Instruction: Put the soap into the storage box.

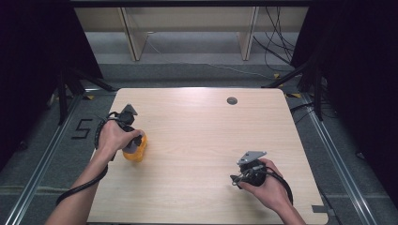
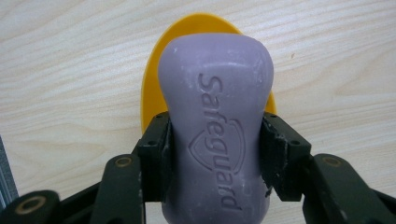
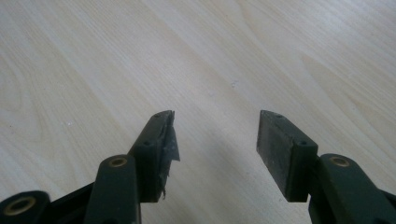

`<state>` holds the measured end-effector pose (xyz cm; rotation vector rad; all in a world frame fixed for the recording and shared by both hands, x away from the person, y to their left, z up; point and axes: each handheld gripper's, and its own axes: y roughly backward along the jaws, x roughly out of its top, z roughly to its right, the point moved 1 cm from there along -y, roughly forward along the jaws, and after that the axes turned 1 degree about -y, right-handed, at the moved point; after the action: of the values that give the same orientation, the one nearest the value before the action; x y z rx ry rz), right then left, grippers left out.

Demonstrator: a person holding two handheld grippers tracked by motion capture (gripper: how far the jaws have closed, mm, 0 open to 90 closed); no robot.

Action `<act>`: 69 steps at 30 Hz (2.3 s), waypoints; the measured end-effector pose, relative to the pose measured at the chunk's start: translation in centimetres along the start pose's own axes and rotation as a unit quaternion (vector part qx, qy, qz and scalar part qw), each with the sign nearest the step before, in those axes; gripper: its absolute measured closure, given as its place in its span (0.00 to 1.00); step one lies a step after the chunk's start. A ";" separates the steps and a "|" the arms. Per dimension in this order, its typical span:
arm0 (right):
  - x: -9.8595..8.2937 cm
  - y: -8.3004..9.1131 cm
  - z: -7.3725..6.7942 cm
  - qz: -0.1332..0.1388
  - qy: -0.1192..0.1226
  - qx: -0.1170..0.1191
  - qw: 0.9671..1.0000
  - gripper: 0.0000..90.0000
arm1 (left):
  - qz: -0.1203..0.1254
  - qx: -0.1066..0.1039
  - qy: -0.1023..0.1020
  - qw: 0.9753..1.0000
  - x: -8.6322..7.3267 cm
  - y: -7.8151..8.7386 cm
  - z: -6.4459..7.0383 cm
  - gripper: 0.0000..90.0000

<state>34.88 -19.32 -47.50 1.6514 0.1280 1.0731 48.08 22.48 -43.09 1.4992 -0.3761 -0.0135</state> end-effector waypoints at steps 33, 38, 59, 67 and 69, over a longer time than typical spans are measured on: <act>0.0 -0.1 0.0 -0.001 0.001 0.002 1.000 0.52 | 0.000 0.004 -0.005 1.000 -0.1 -1.7 -0.2 0.54; -0.1 -0.1 -0.1 -0.003 -0.007 0.004 1.000 0.52 | 0.002 0.004 -0.010 1.000 -0.1 -2.0 -0.2 0.54; 0.0 -0.1 0.0 -0.004 0.002 0.004 1.000 0.52 | -0.001 0.012 -0.021 1.000 -0.2 -2.8 0.0 0.54; 0.0 -0.1 0.0 -0.004 0.002 0.004 1.000 0.52 | -0.001 0.013 -0.008 1.000 -0.3 -3.0 0.3 0.54; -0.1 -0.1 0.0 -0.003 0.006 0.003 1.000 0.52 | 0.000 0.015 -0.018 1.000 -0.2 -2.9 0.3 0.53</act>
<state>34.91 -19.33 -47.63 1.6486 0.1434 1.0796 48.43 22.01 -45.94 1.5296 -0.4074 -0.0349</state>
